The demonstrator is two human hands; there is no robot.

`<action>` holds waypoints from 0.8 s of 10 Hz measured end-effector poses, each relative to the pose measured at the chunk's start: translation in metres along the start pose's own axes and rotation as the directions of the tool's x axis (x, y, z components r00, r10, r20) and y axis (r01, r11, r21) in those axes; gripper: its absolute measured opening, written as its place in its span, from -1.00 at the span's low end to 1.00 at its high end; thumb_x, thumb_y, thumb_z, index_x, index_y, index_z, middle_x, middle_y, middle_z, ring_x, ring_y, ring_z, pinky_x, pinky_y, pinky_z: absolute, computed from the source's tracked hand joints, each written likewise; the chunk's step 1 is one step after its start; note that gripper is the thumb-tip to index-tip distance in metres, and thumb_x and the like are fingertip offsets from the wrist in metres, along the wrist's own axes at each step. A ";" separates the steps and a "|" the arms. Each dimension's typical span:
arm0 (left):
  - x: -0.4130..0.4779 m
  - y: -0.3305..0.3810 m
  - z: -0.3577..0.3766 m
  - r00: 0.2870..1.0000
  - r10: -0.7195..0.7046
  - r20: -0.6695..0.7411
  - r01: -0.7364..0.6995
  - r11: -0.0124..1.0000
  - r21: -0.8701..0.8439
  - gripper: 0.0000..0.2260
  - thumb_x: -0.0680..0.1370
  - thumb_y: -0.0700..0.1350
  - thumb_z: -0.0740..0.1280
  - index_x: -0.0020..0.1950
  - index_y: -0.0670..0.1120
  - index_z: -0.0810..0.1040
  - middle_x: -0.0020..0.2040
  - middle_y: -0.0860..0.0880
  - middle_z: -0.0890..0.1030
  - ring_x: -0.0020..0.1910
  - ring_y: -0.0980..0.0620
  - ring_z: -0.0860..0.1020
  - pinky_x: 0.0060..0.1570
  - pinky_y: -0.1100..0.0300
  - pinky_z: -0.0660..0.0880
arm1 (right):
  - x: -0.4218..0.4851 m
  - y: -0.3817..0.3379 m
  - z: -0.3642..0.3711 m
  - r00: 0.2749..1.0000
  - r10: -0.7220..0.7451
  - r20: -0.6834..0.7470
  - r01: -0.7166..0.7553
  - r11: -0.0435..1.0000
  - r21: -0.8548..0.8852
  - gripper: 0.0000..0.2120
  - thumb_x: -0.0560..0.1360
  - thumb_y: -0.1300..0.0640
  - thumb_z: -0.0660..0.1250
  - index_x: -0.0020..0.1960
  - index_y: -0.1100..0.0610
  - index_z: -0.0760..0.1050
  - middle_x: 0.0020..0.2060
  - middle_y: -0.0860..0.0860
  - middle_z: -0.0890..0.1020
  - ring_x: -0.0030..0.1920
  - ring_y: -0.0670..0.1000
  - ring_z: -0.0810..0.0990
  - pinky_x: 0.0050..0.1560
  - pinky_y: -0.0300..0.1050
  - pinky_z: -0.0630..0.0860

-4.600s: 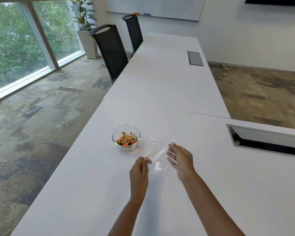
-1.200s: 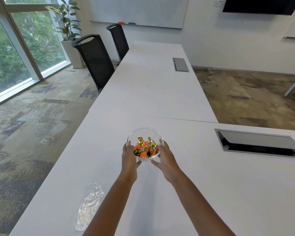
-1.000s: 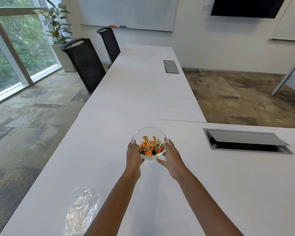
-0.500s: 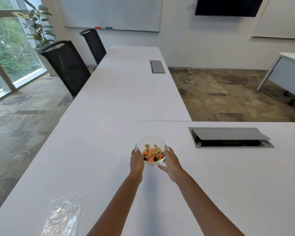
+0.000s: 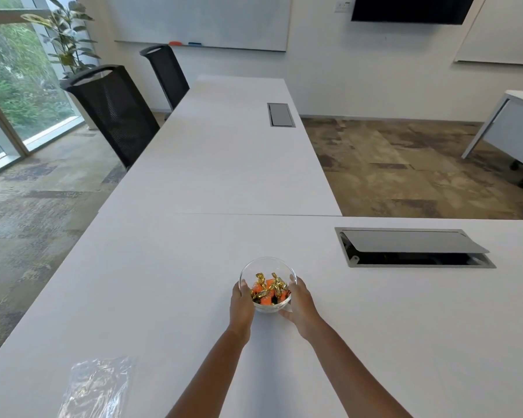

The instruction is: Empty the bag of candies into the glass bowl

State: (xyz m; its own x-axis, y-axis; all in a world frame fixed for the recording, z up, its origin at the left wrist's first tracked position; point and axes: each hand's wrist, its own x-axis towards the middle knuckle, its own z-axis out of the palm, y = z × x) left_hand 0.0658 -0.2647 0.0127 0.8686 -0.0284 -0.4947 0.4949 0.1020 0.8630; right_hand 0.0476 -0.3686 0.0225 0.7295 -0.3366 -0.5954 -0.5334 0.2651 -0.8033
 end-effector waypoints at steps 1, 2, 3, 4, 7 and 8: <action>0.003 -0.004 0.001 1.000 0.010 -0.010 -0.009 1.000 0.018 -0.61 0.64 -0.01 -0.02 0.42 -0.09 0.27 0.38 -0.16 0.41 0.36 -0.12 0.38 0.40 -0.07 0.32 | 0.006 0.003 -0.001 1.000 0.011 -0.007 -0.011 1.000 0.004 -0.58 0.59 0.14 0.00 0.44 -0.01 0.22 0.34 0.11 0.42 0.28 0.14 0.45 -0.25 -0.20 0.48; 0.004 -0.005 0.003 1.000 0.020 -0.024 -0.019 0.999 0.041 -0.61 0.63 0.01 -0.02 0.43 -0.07 0.27 0.39 -0.15 0.41 0.37 -0.12 0.38 0.40 -0.08 0.31 | 0.010 0.006 -0.002 1.000 0.012 -0.007 -0.012 1.000 0.012 -0.57 0.59 0.15 0.00 0.46 0.00 0.21 0.34 0.12 0.41 0.28 0.14 0.45 -0.27 -0.20 0.47; 0.005 -0.006 0.004 0.999 0.028 -0.041 -0.025 0.997 0.068 -0.60 0.64 0.00 -0.04 0.44 -0.08 0.25 0.40 -0.15 0.40 0.38 -0.12 0.36 0.40 -0.03 0.31 | 0.010 0.007 -0.002 1.000 0.009 -0.006 -0.009 1.000 0.029 -0.59 0.60 0.13 0.02 0.44 0.02 0.23 0.33 0.13 0.43 0.20 0.11 0.47 -0.28 -0.19 0.47; 0.004 -0.007 0.006 0.998 0.036 -0.050 -0.031 0.994 0.104 -0.60 0.64 -0.01 -0.05 0.44 -0.10 0.25 0.40 -0.15 0.39 0.39 -0.11 0.35 0.36 0.04 0.28 | 0.011 0.008 -0.002 1.000 0.004 0.000 -0.004 0.999 0.035 -0.60 0.60 0.12 0.02 0.43 0.03 0.25 0.32 0.13 0.44 0.14 0.08 0.46 -0.26 -0.19 0.48; -0.002 -0.017 -0.004 0.977 0.201 -0.068 -0.177 0.950 0.257 -0.60 0.64 -0.01 -0.07 0.40 -0.07 0.33 0.38 -0.09 0.44 0.36 -0.05 0.37 0.31 0.12 0.28 | 0.005 0.011 -0.011 0.997 -0.066 0.047 0.069 0.995 -0.065 -0.58 0.56 0.16 0.01 0.40 0.01 0.29 0.17 0.03 0.49 0.15 0.04 0.46 -0.02 -0.13 0.47; -0.013 -0.024 -0.015 0.964 0.244 -0.101 -0.185 0.898 0.399 -0.58 0.63 -0.02 -0.07 0.47 -0.09 0.24 0.48 -0.04 0.31 0.48 0.00 0.23 0.44 0.12 0.16 | -0.005 0.022 -0.020 0.965 -0.251 -0.081 0.209 0.915 -0.345 -0.56 0.60 0.13 -0.03 0.46 0.06 0.22 0.41 0.05 0.38 0.33 0.04 0.37 0.31 -0.08 0.29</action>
